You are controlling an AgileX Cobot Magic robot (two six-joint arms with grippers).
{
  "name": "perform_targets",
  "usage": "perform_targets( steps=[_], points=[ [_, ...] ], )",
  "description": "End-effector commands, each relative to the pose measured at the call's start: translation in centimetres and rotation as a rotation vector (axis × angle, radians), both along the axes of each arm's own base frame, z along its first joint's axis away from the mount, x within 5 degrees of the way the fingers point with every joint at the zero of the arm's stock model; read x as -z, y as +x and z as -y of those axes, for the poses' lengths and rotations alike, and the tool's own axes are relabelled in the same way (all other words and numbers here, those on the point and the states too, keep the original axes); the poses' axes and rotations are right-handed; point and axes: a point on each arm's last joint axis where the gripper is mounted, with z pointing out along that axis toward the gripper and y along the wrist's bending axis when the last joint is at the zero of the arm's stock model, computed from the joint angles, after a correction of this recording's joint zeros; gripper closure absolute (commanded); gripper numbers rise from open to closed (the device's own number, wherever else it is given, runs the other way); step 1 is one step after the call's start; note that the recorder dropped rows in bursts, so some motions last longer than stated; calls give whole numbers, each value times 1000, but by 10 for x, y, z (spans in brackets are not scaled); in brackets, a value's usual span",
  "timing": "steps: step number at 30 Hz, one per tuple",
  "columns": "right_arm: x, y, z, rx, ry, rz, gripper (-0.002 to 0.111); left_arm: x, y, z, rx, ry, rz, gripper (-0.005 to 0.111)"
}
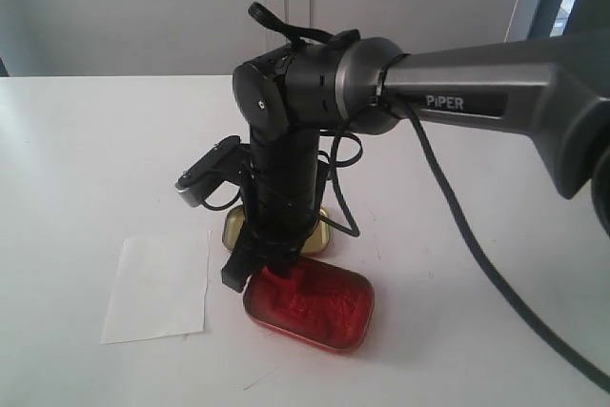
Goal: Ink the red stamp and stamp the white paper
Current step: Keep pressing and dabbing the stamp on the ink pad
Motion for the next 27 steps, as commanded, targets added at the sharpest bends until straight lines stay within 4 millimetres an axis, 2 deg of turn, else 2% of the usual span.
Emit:
perform_targets(
  steps=[1, 27],
  points=[
    [-8, 1, 3, 5, 5, 11, 108, 3, -1, 0, -3, -5, -11, 107],
    [-8, 2, 2, -1, 16, 22, 108, 3, -1, 0, -3, -5, -11, 107]
  ],
)
